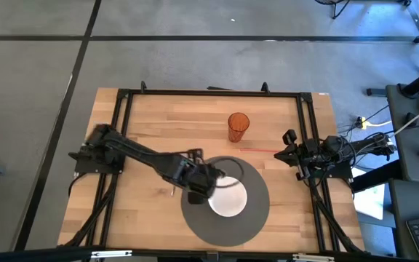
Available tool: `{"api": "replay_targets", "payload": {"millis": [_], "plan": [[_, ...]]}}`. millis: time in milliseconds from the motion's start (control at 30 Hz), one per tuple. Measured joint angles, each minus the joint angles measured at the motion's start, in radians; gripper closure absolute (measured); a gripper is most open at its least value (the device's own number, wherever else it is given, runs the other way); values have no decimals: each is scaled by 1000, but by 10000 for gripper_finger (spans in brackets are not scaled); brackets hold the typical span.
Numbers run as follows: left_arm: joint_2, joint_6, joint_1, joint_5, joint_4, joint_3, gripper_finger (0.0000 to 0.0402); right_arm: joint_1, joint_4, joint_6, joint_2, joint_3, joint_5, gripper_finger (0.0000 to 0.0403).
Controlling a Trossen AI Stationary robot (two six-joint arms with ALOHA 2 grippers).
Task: Pick & Place Utensil
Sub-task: Put the silver spoon into the white bowl
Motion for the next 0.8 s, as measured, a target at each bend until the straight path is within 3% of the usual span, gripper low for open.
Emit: {"api": "replay_targets", "payload": {"millis": [233,433,567,800], "plan": [[259,179,0,90,-111,336,396,0,0,0,0,0,0,383],[469,358,-5,95,-214,581,394,0,-2,0,0,0,0,383],[516,468,-8,70,-244,577,393,0,-7,0,0,0,0,383],[549,611,-19,-125,-233,582,393,0,-8,-3,0,0,1,383]]}}
